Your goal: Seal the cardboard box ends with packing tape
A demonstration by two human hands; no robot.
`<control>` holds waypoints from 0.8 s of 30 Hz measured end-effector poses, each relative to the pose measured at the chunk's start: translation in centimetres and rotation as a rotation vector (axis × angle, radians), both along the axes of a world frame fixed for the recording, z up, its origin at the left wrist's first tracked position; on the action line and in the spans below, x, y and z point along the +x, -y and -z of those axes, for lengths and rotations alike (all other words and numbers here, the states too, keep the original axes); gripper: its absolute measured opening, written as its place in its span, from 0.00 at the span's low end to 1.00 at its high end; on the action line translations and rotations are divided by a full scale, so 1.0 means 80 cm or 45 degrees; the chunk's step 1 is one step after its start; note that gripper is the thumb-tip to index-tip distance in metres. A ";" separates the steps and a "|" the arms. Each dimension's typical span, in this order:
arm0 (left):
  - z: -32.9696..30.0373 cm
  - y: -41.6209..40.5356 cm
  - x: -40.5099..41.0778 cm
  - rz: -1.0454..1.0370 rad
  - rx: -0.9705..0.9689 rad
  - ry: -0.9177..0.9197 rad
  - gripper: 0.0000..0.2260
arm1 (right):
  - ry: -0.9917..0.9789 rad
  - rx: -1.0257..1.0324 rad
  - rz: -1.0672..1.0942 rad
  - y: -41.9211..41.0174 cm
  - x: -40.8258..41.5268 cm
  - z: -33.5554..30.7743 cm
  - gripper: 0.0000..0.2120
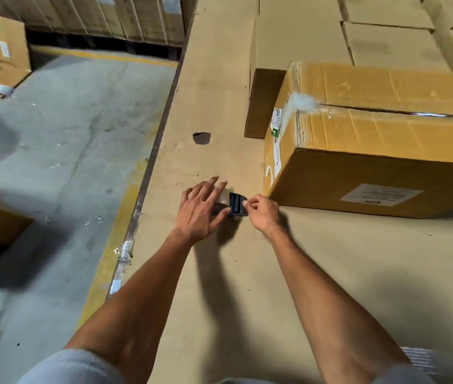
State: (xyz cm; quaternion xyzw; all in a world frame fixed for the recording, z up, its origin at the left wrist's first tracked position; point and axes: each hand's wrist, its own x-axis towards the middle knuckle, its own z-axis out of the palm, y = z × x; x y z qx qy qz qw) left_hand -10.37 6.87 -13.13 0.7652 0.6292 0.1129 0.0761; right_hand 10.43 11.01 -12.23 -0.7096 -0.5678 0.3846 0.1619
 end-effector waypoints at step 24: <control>-0.003 -0.005 0.015 0.011 0.069 0.088 0.26 | -0.220 -0.173 0.273 -0.026 0.004 0.064 0.05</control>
